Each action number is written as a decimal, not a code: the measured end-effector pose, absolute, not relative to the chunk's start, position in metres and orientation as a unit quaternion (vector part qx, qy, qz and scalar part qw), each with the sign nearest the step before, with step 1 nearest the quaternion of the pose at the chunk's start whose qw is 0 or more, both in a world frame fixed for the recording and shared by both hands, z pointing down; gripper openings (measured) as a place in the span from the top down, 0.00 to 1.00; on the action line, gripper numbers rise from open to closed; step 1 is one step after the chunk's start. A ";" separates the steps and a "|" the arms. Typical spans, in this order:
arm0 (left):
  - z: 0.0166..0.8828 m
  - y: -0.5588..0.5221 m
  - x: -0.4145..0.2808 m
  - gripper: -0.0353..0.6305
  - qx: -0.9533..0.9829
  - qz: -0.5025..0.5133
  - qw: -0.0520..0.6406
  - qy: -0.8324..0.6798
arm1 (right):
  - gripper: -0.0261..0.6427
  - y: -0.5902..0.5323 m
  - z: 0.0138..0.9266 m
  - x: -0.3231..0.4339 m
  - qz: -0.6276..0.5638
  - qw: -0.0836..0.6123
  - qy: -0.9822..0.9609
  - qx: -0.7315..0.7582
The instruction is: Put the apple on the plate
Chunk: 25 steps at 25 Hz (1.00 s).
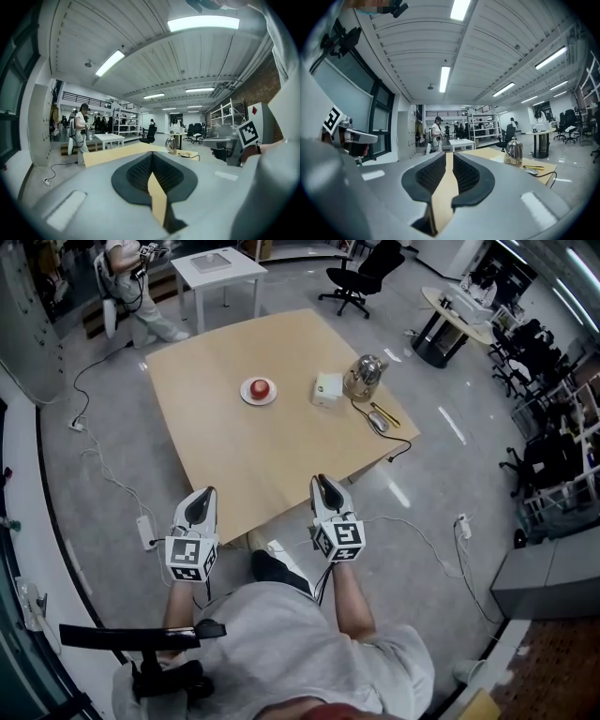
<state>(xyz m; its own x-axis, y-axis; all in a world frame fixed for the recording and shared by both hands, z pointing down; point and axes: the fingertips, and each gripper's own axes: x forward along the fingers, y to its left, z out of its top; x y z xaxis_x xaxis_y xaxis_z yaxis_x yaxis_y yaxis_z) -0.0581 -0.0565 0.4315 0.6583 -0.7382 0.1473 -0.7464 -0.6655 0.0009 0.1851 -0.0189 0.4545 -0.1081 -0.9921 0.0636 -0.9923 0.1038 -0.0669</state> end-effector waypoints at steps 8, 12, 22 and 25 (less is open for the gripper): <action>0.431 -0.053 -0.058 0.92 0.911 0.067 0.032 -0.407 | 0.91 0.004 0.461 0.186 0.060 -0.006 -0.731 0.680; 0.431 -0.051 -0.058 0.92 0.911 0.066 0.031 -0.407 | 0.92 0.013 0.461 0.192 0.066 -0.015 -0.721 0.689; 0.431 -0.048 -0.058 0.92 0.913 0.063 0.028 -0.403 | 0.95 0.028 0.461 0.191 0.069 -0.022 -0.712 0.699; 0.433 -0.048 -0.058 0.92 0.912 0.063 0.027 -0.403 | 0.95 0.031 0.464 0.189 0.068 -0.019 -0.713 0.697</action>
<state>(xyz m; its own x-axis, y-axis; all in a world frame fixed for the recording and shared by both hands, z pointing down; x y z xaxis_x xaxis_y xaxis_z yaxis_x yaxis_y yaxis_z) -0.0583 -0.0477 0.4328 0.6666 -0.7329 0.1365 -0.7397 -0.6730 -0.0013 0.1890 0.0312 0.4638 -0.0264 -0.9973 0.0690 -0.9922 0.0178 -0.1235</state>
